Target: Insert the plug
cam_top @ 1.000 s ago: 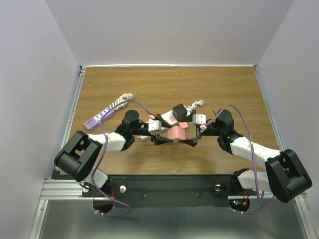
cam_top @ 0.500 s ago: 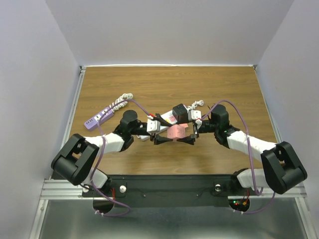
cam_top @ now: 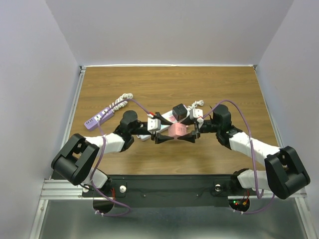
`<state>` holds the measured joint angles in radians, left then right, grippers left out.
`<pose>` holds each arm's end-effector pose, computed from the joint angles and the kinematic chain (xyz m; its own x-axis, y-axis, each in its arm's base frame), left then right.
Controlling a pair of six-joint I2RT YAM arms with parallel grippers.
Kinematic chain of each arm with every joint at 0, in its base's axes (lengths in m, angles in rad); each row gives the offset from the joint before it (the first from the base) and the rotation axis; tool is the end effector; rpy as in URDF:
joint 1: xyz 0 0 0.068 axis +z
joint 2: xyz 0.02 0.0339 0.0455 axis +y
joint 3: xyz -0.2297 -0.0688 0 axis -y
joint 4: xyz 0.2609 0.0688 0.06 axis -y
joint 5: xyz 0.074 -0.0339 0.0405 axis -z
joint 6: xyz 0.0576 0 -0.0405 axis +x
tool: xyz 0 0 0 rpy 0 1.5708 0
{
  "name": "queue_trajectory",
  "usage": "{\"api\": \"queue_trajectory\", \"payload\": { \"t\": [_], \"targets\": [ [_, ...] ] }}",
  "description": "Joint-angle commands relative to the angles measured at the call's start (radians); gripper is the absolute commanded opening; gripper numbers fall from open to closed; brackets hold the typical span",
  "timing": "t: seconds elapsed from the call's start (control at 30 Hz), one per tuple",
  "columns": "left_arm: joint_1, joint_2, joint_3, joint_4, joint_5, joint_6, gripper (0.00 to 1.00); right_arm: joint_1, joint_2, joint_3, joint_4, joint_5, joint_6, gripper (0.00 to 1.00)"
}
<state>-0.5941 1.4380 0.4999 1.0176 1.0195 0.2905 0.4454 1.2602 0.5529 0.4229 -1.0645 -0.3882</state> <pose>0.2179 -0.2064 0.1745 0.3486 -0.0544 -0.9357 0.9362 -0.0268 0.3503 0.2354 0.1682 0.1797 0.1315 -0.1407 -0.9813 -0.9904 0.0246 -0.1362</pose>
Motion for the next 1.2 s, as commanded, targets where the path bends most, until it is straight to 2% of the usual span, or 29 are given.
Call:
{"api": "queue_trajectory", "payload": {
  "t": [0.0, 0.03, 0.13, 0.2, 0.33, 0.5, 0.67, 0.83, 0.9, 1.17],
  "targets": [
    [0.0, 0.001, 0.013, 0.08, -0.122, -0.042, 0.43, -0.005, -0.054, 0.004, 0.134, 0.081, 0.164, 0.01],
    [0.0, -0.007, 0.002, 0.104, -0.16, -0.062, 0.55, -0.005, -0.051, 0.007, 0.137, 0.101, 0.182, 0.01],
    [0.0, -0.036, -0.044, 0.183, -0.307, -0.105, 0.68, -0.005, -0.022, 0.03, 0.154, 0.197, 0.257, 0.01],
    [0.0, -0.048, -0.058, 0.202, -0.367, -0.116, 0.7, -0.005, -0.001, 0.038, 0.162, 0.242, 0.297, 0.01],
    [0.0, -0.041, -0.064, 0.207, -0.449, -0.145, 0.88, -0.005, -0.007, 0.03, 0.191, 0.32, 0.359, 0.01],
    [0.002, -0.036, -0.09, 0.248, -0.554, -0.178, 0.89, 0.001, -0.033, 0.013, 0.218, 0.4, 0.387, 0.01],
    [0.002, -0.073, -0.13, 0.266, -0.653, -0.212, 0.9, 0.047, 0.047, 0.054, 0.223, 0.451, 0.387, 0.01],
    [0.005, -0.105, -0.179, 0.291, -0.916, -0.286, 0.91, 0.134, 0.131, 0.097, 0.229, 0.628, 0.387, 0.01],
    [0.013, -0.11, -0.189, 0.297, -0.97, -0.313, 0.93, 0.167, 0.171, 0.119, 0.232, 0.695, 0.387, 0.01],
    [0.03, -0.126, -0.192, 0.246, -1.078, -0.367, 0.94, 0.219, 0.306, 0.208, 0.241, 0.856, 0.422, 0.01]
  ]
}}
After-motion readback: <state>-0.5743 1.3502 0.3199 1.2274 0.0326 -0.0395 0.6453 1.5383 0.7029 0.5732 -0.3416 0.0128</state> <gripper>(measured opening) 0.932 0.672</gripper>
